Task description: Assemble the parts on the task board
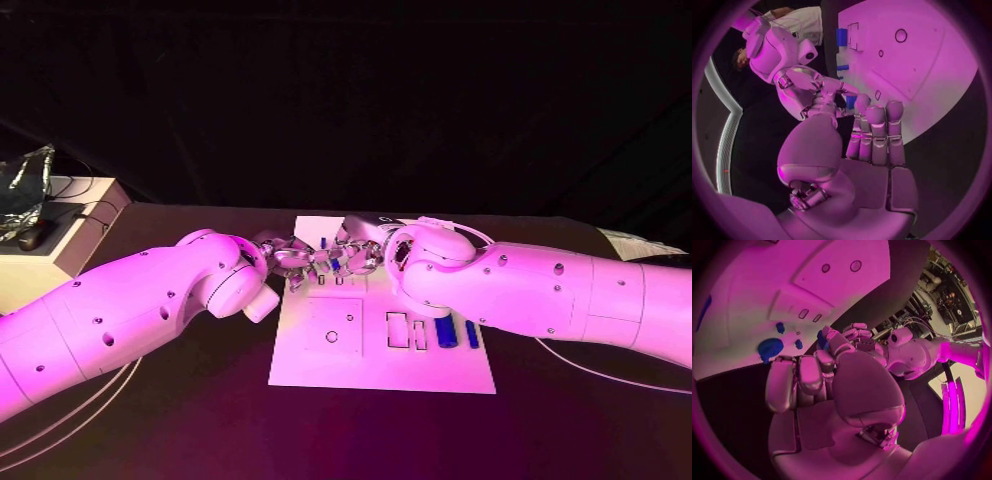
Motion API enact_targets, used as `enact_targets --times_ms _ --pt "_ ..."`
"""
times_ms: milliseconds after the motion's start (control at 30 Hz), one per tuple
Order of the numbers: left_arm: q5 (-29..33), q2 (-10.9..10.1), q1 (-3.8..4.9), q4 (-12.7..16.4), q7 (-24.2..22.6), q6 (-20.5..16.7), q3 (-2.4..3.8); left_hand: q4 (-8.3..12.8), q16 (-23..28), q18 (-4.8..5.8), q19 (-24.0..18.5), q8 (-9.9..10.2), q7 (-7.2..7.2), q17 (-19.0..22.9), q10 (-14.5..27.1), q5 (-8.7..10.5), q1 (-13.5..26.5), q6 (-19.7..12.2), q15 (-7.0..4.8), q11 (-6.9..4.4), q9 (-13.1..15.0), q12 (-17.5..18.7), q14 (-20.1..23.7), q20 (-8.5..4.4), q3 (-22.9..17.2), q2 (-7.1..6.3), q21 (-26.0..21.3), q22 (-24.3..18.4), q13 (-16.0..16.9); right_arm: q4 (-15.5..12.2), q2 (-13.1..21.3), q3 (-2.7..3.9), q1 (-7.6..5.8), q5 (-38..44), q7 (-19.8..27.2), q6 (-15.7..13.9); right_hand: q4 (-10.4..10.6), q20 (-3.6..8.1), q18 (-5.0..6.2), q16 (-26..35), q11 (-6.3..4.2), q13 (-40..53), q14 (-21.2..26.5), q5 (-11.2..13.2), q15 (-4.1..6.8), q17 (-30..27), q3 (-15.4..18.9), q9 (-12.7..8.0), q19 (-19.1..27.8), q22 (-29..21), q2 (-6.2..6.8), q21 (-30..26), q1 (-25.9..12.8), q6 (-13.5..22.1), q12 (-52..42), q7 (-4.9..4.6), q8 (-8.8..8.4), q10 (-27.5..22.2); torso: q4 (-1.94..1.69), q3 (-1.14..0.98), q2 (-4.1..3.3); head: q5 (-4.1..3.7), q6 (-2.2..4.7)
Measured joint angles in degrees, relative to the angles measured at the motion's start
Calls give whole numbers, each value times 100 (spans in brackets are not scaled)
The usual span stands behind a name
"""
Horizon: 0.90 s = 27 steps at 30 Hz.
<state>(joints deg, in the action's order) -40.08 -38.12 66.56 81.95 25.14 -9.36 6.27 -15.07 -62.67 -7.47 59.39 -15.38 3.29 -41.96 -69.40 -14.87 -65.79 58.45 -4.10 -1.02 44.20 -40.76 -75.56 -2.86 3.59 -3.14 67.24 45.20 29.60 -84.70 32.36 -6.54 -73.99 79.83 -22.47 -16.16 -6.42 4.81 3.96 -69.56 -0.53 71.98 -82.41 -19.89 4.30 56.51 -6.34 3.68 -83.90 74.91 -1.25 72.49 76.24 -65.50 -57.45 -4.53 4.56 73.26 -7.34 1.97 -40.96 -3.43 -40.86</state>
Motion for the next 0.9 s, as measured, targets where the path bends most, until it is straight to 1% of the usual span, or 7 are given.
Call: enact_targets --times_ms 433,567,600,633,733,800,900 --pt "-91 38 1 -17 102 77 -4 212 0 0 0 29 4 7 0 0 -123 5 0 0 15 21 0 0 -115 116 -32 63 -11 -104 10 -3 42 36 -59 18 -7 0 0 22 1 10 0 -33 0 -1 7 0 0 -1 1 0 1 -1 13 1 -19 1 6 -6 -13 37 -37" --pt "-105 51 2 -25 124 101 -4 325 0 0 0 59 1 7 0 0 -192 44 0 0 25 21 0 0 -114 185 -45 92 -11 -109 10 -5 45 50 -73 22 -7 0 0 22 2 10 0 -33 0 -1 7 4 0 2 9 0 7 -1 13 1 -23 2 7 -5 -13 38 -48" --pt "-109 52 2 -26 131 111 -4 346 0 0 0 62 -5 7 -1 0 -232 49 0 0 31 21 0 0 -123 170 -45 96 -11 -110 10 -5 45 55 -77 23 -7 0 0 22 9 10 0 -34 0 -1 7 10 0 4 39 0 -22 -3 13 3 -19 9 7 -5 -13 36 -50" --pt "-111 52 2 -26 136 122 -4 394 0 0 0 63 -24 7 -1 0 -269 68 0 0 31 21 0 0 -128 190 -45 107 -11 -111 9 -5 45 58 -80 24 -7 0 0 22 9 10 0 -37 0 -1 7 10 0 4 39 0 -22 -3 13 3 -15 9 8 -5 -13 34 -54" --pt "-118 52 2 -26 154 154 -7 547 0 0 0 71 -24 -3 -1 0 -435 112 0 0 29 21 1 0 -147 166 -45 142 -11 -120 5 -5 46 70 -90 24 -7 0 0 22 10 10 0 -38 0 -1 7 10 0 4 39 0 -23 -3 13 3 0 9 9 -7 -13 32 -59" --pt "-122 51 2 -26 165 176 -8 593 -3 0 0 90 -33 -15 -2 0 -488 121 0 -1 24 21 0 0 -179 204 -45 161 -11 -127 4 -5 47 78 -96 23 -7 0 0 22 10 12 0 -45 0 -1 7 10 0 4 39 0 -22 -4 13 3 0 9 9 -7 -12 29 -65" --pt "-130 52 2 -27 185 210 -11 652 -30 0 0 141 -41 -35 -24 0 -529 166 0 -22 -14 21 0 0 -277 190 -45 196 -11 -146 5 -5 47 93 -109 18 -7 0 0 22 10 18 0 -74 0 -2 8 10 0 4 39 0 -23 -4 13 3 0 9 5 -7 -11 27 -70"
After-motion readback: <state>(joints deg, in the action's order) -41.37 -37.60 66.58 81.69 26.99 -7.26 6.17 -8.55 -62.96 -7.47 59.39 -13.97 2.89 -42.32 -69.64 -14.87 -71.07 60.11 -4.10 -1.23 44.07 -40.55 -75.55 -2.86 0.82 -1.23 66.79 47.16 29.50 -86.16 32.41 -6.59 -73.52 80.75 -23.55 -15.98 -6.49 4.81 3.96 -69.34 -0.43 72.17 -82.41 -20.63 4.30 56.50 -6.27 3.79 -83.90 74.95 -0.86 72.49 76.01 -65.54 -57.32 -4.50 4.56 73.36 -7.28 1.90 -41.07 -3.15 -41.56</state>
